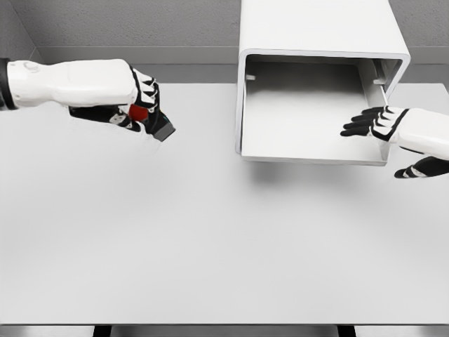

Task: Slide open multi-storey tabletop storage cabinets and put open load switch and slide close multi-storey tabletop storage cabinets

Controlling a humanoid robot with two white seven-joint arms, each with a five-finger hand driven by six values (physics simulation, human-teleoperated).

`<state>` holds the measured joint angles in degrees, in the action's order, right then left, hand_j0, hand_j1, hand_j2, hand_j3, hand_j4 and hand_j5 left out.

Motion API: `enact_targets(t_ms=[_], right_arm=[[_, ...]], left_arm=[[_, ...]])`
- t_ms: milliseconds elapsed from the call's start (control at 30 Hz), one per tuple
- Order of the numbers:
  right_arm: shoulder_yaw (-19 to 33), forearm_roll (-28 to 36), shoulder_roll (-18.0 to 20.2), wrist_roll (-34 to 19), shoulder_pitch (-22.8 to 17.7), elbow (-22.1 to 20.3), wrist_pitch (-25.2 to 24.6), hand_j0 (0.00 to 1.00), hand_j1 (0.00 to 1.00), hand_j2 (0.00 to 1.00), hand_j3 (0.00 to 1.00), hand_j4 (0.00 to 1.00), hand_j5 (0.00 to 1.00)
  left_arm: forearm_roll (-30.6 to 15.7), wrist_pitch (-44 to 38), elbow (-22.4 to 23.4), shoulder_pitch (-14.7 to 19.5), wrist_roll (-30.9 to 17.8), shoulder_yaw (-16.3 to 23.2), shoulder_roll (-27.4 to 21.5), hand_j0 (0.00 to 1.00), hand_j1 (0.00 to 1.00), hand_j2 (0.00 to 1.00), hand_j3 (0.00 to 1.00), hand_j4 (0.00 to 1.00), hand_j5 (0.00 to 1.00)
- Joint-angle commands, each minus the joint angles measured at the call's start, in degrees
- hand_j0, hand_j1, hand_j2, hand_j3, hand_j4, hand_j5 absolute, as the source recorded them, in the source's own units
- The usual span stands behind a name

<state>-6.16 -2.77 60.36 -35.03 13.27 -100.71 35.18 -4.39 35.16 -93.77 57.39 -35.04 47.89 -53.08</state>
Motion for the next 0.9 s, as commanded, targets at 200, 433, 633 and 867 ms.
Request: enact_targets(t_ms=[200,433,633,867], right_arm=[[20.39,6.46,0.99,0.03,-11.68,-0.1,-0.18,1.0,1.0,1.0,1.0,1.0,1.0],[28.05,7.96,0.9,0.03,-26.8,-0.1,-0.18,0.79,0.79,0.79,0.79,0.79,0.79],[25.33,7.69,1.86,0.03,-35.33,-0.1,-0.18,0.53,0.53,0.53,0.53,0.53,0.53],[17.77,7.6,5.03,0.03,-33.93,-0.19,-0.18,0.52,0.52,0.52,0.52,0.52,0.52]], left_arm=[[-0.62,-0.16,-0.19,3.16,0.04,0.1,8.69,0.32,0.32,0.32,0.32,0.32,0.32],[1.14,-0.16,0.16,6.77,0.04,0.28,17.92,0.32,0.32,0.32,0.32,0.32,0.32],[14.76,-0.16,0.16,9.76,0.04,0.37,30.75,0.33,0.33,0.33,0.33,0.33,0.33],[21.44,-0.16,12.29,10.02,0.04,0.37,38.22,0.34,0.34,0.34,0.34,0.34,0.34]])
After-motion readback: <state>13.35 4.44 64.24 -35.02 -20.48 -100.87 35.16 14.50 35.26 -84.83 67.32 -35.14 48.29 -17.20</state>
